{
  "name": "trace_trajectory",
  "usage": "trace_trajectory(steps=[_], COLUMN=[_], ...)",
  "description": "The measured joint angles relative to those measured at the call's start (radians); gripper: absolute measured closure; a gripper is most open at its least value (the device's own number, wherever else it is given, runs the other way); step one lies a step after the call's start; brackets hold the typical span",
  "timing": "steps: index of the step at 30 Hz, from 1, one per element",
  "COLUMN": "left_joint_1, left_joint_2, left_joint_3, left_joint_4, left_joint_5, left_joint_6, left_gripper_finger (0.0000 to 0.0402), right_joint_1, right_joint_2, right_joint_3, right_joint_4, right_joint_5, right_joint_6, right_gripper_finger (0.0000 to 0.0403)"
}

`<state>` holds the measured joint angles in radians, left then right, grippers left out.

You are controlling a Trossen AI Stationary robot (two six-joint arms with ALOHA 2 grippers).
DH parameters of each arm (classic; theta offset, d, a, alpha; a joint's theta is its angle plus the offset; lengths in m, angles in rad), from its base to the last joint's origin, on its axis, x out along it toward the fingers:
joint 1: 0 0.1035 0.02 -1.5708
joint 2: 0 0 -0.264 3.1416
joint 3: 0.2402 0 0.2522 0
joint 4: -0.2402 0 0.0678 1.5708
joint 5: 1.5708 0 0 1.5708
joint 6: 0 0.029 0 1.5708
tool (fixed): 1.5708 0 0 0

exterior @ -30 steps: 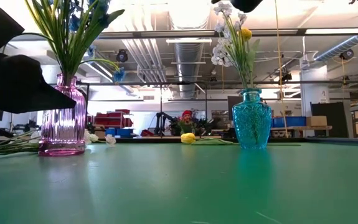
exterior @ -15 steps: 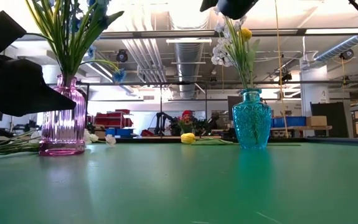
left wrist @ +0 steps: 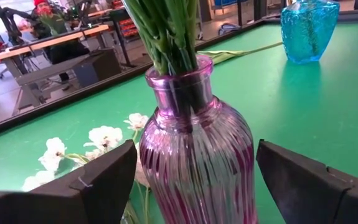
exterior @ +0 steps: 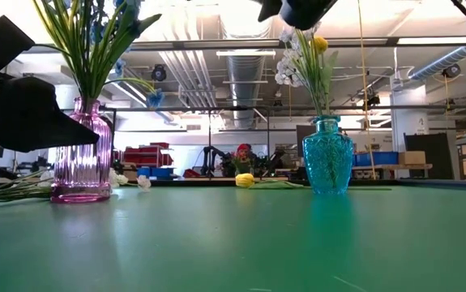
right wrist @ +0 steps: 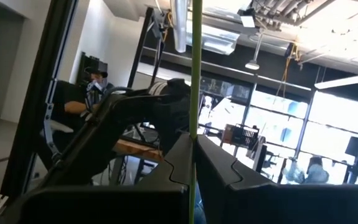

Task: Sort flowers into vase by color
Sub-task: Put the red tulip into the violet vase

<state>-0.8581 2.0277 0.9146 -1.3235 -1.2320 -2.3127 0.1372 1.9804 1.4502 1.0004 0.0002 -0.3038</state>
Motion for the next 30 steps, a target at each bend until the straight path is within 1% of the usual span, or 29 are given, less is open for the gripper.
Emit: trace_trajectory(steps=[6, 10, 20, 30], left_joint_1=[0.0, 0.0, 0.001, 0.001], left_joint_2=[0.0, 0.0, 0.0, 0.0], left_joint_3=[0.0, 0.0, 0.0, 0.0], left_joint_4=[0.018, 0.035, 0.039, 0.041], left_joint_5=[0.0, 0.0, 0.0, 0.001], left_joint_6=[0.001, 0.026, 0.029, 0.03], left_gripper_finger=[0.0084, 0.0084, 0.0084, 0.0084], right_joint_1=[-0.005, -0.007, -0.013, -0.014], right_joint_2=[0.0, 0.0, 0.0, 0.0], right_joint_3=[-0.006, -0.006, -0.006, -0.006], right_joint_4=[-0.003, -0.026, -0.084, -0.171], right_joint_5=[0.0, 0.0, -0.001, -0.001], right_joint_6=[0.024, 0.031, 0.059, 0.027], right_gripper_finger=[0.0394, 0.0394, 0.0394, 0.0394])
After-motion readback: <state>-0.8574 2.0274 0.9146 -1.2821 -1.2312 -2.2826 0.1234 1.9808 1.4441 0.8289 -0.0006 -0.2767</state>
